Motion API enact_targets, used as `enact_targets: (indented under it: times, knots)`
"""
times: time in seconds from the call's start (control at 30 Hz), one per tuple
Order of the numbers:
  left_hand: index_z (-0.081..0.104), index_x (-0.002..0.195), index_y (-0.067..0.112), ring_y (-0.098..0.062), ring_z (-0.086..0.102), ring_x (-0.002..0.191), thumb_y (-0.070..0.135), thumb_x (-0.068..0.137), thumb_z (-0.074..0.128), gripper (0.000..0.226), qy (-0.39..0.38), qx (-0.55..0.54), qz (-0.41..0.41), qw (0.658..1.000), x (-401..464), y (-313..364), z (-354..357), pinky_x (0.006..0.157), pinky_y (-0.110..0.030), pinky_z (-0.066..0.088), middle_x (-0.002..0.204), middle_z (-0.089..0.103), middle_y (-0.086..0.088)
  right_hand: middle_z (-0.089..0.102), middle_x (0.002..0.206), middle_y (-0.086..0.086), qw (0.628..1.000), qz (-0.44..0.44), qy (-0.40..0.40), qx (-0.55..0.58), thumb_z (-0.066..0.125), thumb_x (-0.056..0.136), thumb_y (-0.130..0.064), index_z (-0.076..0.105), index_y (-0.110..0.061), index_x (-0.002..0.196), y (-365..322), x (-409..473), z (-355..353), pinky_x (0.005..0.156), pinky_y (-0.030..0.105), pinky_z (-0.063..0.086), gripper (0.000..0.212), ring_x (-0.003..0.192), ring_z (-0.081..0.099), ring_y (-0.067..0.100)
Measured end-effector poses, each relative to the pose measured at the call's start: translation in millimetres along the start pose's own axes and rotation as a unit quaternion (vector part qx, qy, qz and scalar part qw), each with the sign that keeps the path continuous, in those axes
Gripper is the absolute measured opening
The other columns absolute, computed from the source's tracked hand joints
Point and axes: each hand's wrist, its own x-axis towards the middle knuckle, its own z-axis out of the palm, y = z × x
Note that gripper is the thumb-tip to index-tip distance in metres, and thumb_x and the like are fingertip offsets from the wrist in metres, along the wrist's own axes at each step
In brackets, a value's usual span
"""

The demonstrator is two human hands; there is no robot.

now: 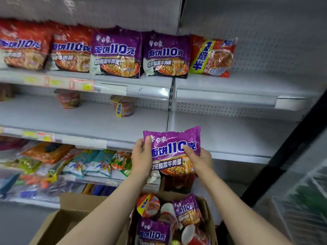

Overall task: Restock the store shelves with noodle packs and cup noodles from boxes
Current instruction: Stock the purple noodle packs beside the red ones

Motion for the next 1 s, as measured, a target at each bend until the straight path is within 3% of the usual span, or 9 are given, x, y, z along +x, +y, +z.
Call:
enact_targets:
  times: [0.1, 0.2, 0.33, 0.43, 0.53, 0.67, 0.87, 1.0]
  knots:
    - [0.055, 0.102, 0.019, -0.006, 0.071, 0.07, 0.035, 0.104, 0.049, 0.018, -0.026, -0.014, 0.045, 0.999, -14.9, 15.6, 4.4, 0.053, -0.017, 0.052, 0.095, 0.072, -0.006, 0.079, 0.09, 0.004, 0.999, -0.032, 0.025, 0.03, 0.074, 0.09, -0.033, 0.07, -0.017, 0.101, -22.5, -1.5, 0.5, 0.07, 0.033, 0.063, 0.02, 0.082, 0.077, 0.021]
    - [0.055, 0.106, 0.015, -0.009, 0.071, 0.075, 0.033, 0.104, 0.05, 0.019, -0.025, -0.036, 0.067, 0.997, -23.7, 26.5, 7.6, 0.053, -0.016, 0.051, 0.1, 0.073, -0.009, 0.079, 0.092, 0.005, 0.997, -0.051, 0.023, 0.056, 0.074, 0.09, -0.034, 0.069, -0.015, 0.104, -38.3, -2.8, 0.7, 0.066, 0.031, 0.061, 0.025, 0.081, 0.077, 0.021]
    - [0.052, 0.108, 0.009, -0.003, 0.071, 0.07, 0.027, 0.104, 0.052, 0.018, 0.015, -0.062, 0.101, 0.993, -28.8, 44.6, 13.3, 0.055, -0.015, 0.052, 0.094, 0.073, -0.01, 0.079, 0.09, 0.005, 0.995, -0.059, 0.032, 0.072, 0.072, 0.091, -0.038, 0.068, -0.015, 0.104, -53.2, -4.4, 0.4, 0.069, 0.034, 0.062, 0.028, 0.081, 0.077, 0.021]
    - [0.052, 0.104, 0.012, -0.01, 0.072, 0.077, 0.031, 0.104, 0.051, 0.02, 0.04, -0.043, 0.123, 0.991, -28.2, 53.9, 18.7, 0.058, -0.019, 0.053, 0.095, 0.072, -0.01, 0.078, 0.095, 0.007, 0.991, -0.088, 0.052, 0.089, 0.068, 0.094, -0.037, 0.064, -0.015, 0.108, -63.8, -3.4, -1.6, 0.065, 0.031, 0.061, 0.026, 0.08, 0.077, 0.019]
    - [0.05, 0.097, 0.017, -0.019, 0.072, 0.085, 0.037, 0.104, 0.051, 0.021, 0.067, -0.03, 0.142, 0.987, -24.8, 66.7, 22.7, 0.067, -0.032, 0.058, 0.094, 0.071, -0.007, 0.075, 0.098, 0.004, 0.986, -0.117, 0.07, 0.098, 0.059, 0.099, -0.039, 0.055, -0.017, 0.113, -76.5, -2.8, -0.6, 0.059, 0.025, 0.059, 0.027, 0.075, 0.076, 0.012]
    - [0.047, 0.094, 0.022, -0.014, 0.072, 0.085, 0.04, 0.104, 0.049, 0.02, 0.081, -0.033, 0.153, 0.984, -18.0, 85.7, 19.8, 0.066, -0.03, 0.055, 0.094, 0.07, -0.003, 0.074, 0.1, 0.005, 0.982, -0.134, 0.094, 0.098, 0.05, 0.101, -0.048, 0.054, -0.015, 0.112, -85.5, 0.8, 6.3, 0.068, 0.03, 0.06, 0.035, 0.083, 0.075, 0.016]
    - [0.049, 0.095, 0.019, -0.02, 0.073, 0.088, 0.041, 0.103, 0.051, 0.023, 0.078, -0.074, 0.168, 0.98, 10.7, 120.7, 16.9, 0.076, -0.043, 0.061, 0.098, 0.071, -0.007, 0.076, 0.094, 0.004, 0.974, -0.18, 0.099, 0.096, 0.049, 0.103, -0.046, 0.058, -0.016, 0.099, -121.7, 15.2, 23.7, 0.074, 0.039, 0.062, 0.032, 0.085, 0.076, 0.021]
    - [0.049, 0.092, 0.02, -0.018, 0.072, 0.087, 0.038, 0.103, 0.051, 0.022, 0.089, -0.079, 0.195, 0.973, 29.6, 140.4, 17.0, 0.071, -0.036, 0.058, 0.095, 0.07, -0.004, 0.076, 0.091, 0.004, 0.962, -0.219, 0.148, 0.068, 0.05, 0.102, -0.048, 0.055, -0.016, 0.091, -143.8, 31.0, 27.8, 0.073, 0.044, 0.061, 0.034, 0.083, 0.075, 0.022]
